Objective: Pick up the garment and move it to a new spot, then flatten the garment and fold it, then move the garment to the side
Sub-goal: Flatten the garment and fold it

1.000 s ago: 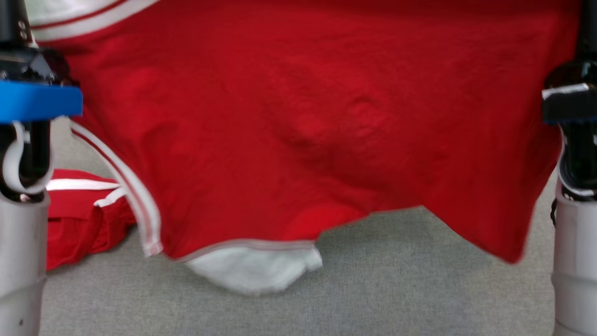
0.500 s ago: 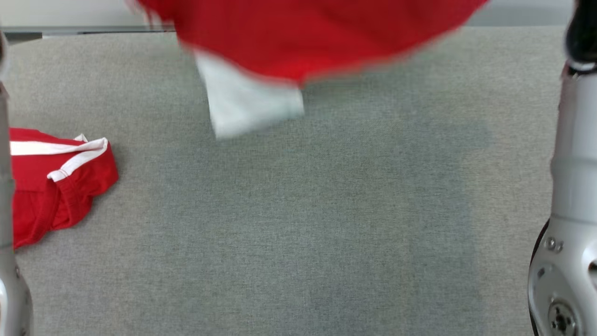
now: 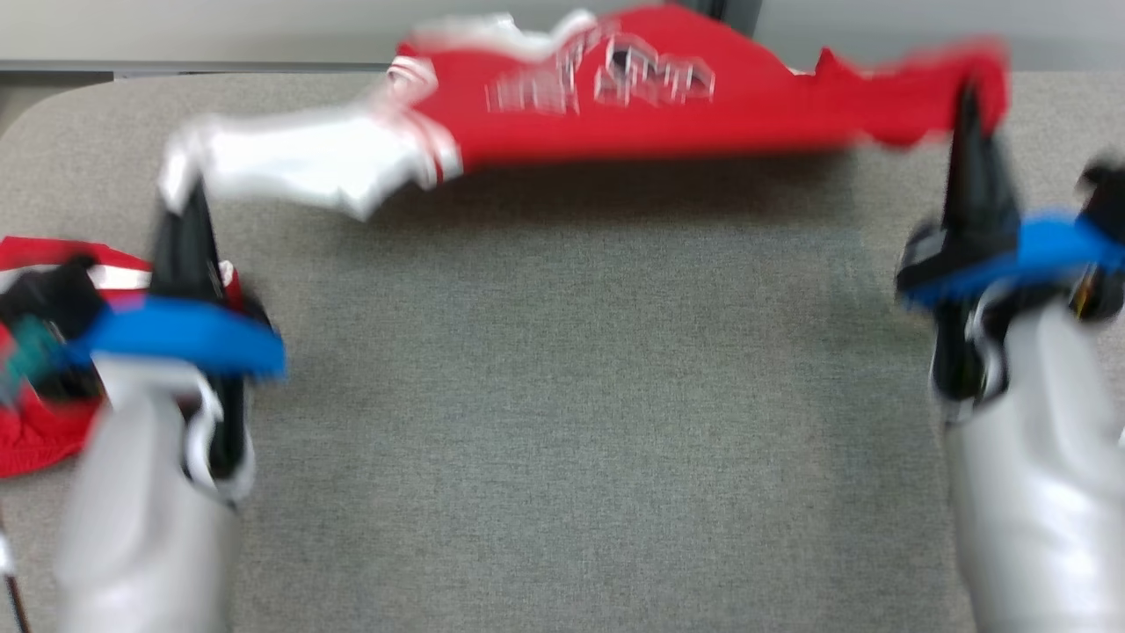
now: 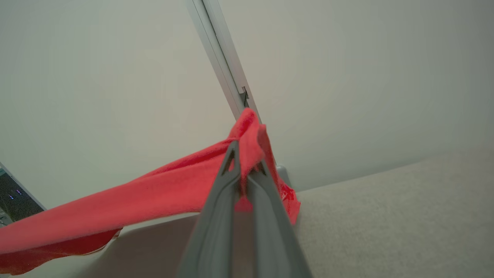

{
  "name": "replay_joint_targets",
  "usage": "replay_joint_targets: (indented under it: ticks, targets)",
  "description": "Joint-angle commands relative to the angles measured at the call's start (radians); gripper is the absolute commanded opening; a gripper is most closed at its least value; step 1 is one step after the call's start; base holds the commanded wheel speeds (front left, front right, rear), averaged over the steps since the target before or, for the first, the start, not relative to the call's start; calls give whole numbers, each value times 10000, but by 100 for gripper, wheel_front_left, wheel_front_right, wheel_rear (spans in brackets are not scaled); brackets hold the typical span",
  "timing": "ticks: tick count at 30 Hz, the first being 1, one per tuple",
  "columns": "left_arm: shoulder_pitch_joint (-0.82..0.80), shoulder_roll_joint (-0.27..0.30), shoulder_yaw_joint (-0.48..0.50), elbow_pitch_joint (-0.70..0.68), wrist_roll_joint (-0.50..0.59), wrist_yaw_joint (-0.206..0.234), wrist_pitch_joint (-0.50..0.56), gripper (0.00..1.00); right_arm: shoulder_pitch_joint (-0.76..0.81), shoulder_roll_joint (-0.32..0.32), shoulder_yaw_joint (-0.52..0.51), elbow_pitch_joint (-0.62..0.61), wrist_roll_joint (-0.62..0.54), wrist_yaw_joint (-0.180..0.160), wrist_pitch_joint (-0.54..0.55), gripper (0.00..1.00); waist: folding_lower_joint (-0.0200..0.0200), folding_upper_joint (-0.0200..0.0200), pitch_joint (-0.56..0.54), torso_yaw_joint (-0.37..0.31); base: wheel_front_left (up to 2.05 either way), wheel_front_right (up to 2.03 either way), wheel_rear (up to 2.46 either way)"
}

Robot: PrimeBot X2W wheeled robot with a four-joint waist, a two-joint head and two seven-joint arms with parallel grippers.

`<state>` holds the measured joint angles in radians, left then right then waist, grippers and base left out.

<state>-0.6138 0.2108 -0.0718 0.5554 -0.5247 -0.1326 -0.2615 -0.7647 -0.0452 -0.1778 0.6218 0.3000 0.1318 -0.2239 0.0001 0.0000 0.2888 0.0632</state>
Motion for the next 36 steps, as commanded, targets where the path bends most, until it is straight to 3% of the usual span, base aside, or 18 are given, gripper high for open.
replay_joint_targets:
  ticks: [1, 7, 21, 28, 36]
  targets:
    - [432, -62, 147, 115, -109, 37, -49, 0, 565, -103, 6, 68, 215, -20, -32, 0, -1, 0, -80, -18, 0, 0, 0]
    - [3044, -722, -332, 518, -626, 35, -50, 0, 3291, -89, 763, 432, 1831, -15, -151, 0, -1, 0, -678, 43, 0, 0, 0]
    - [6505, -1091, -595, 783, -218, 33, -49, 0, 7289, -337, 1682, 721, 3798, -15, -410, 0, -1, 0, -2818, 219, 0, 0, 0]
    - [7456, -1133, -581, 595, 117, 33, -50, 0, 8187, -617, 1787, 411, 4199, -18, -423, 0, -1, 0, -3169, 237, 0, 0, 0]
    - [7040, -1228, -685, -1404, 339, 31, -51, 0, 7813, -509, 1708, -402, 4499, -14, -425, 0, -1, 0, -2966, 279, 0, 0, 0]
